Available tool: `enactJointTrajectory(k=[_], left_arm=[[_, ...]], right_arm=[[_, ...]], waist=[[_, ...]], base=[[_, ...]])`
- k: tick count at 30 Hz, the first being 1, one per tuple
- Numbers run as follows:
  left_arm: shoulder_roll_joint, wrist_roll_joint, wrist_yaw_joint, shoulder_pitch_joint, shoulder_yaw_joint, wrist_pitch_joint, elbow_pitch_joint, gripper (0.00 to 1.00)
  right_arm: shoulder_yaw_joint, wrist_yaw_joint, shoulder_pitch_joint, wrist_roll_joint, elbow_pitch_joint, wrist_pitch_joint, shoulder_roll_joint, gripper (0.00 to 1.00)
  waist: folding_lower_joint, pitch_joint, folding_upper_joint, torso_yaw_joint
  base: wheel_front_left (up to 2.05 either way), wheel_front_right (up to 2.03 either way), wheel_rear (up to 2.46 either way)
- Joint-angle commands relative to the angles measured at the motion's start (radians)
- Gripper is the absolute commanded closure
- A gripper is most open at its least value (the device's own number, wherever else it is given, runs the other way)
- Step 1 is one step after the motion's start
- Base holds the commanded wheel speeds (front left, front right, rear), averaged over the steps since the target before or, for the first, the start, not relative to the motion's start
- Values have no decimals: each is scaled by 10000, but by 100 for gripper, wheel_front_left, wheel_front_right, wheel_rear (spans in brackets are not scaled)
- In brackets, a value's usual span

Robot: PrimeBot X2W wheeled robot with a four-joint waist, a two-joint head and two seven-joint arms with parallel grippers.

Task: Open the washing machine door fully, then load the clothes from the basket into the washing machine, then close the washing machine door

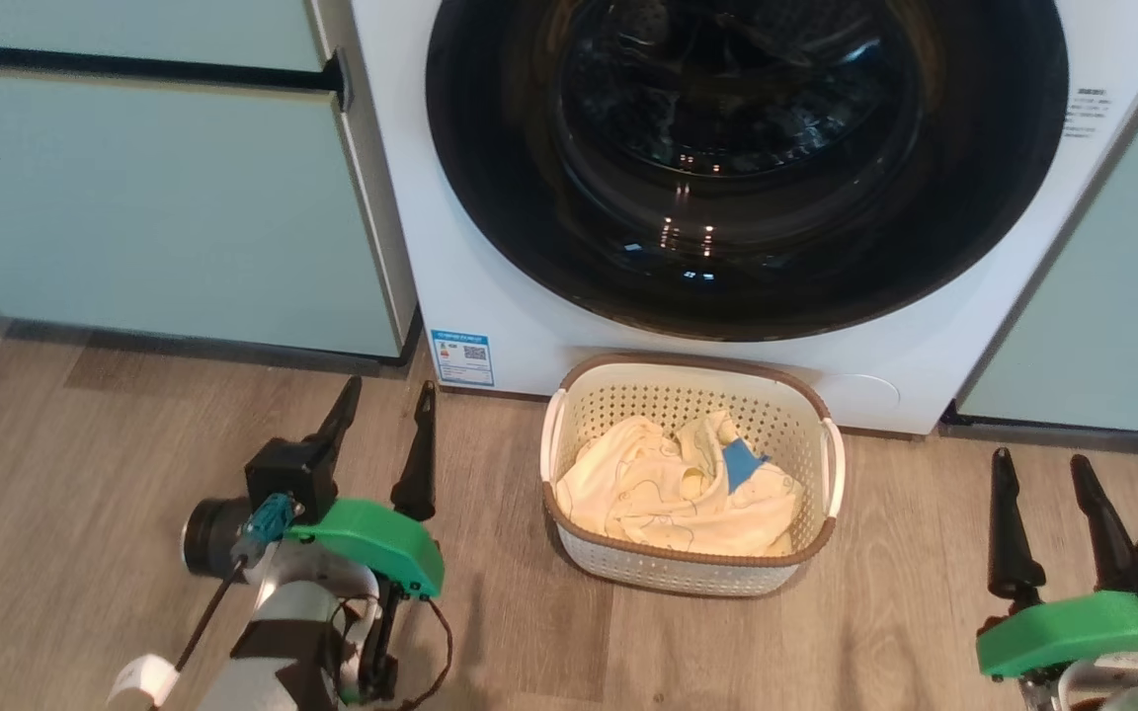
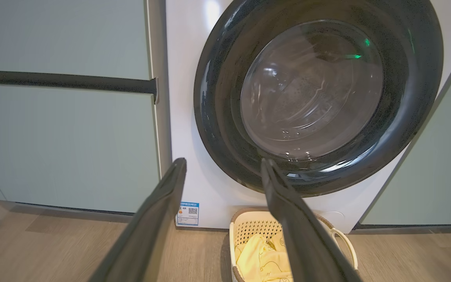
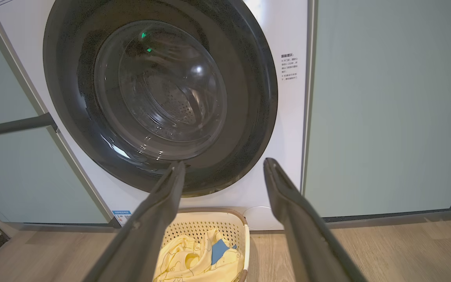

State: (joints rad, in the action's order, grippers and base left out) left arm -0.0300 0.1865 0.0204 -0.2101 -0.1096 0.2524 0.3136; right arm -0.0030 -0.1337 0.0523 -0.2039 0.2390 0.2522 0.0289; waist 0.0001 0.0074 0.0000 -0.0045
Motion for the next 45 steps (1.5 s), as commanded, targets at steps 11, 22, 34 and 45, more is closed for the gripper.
enactJointTrajectory(k=[11, 22, 34, 45], left_arm=[[-202, 74, -19, -487, 185, 93, -221, 0], [-202, 68, -94, -525, 205, 93, -133, 0], [-202, 191, -260, -534, 98, 93, 60, 0], [-202, 138, -121, -567, 149, 93, 211, 0]], right_arm=[[228, 30, 527, -85, -258, 95, 213, 0], [224, 30, 541, -158, -257, 95, 213, 0], [191, 30, 517, -200, -287, 95, 213, 0], [185, 30, 511, -267, -279, 95, 213, 0]], waist=[[-1, 34, 0, -30], [-1, 60, 0, -59], [-1, 58, 0, -103], [-1, 60, 0, -131]], base=[[116, 117, -233], [123, 123, -246], [96, 96, -191], [15, 15, -30]])
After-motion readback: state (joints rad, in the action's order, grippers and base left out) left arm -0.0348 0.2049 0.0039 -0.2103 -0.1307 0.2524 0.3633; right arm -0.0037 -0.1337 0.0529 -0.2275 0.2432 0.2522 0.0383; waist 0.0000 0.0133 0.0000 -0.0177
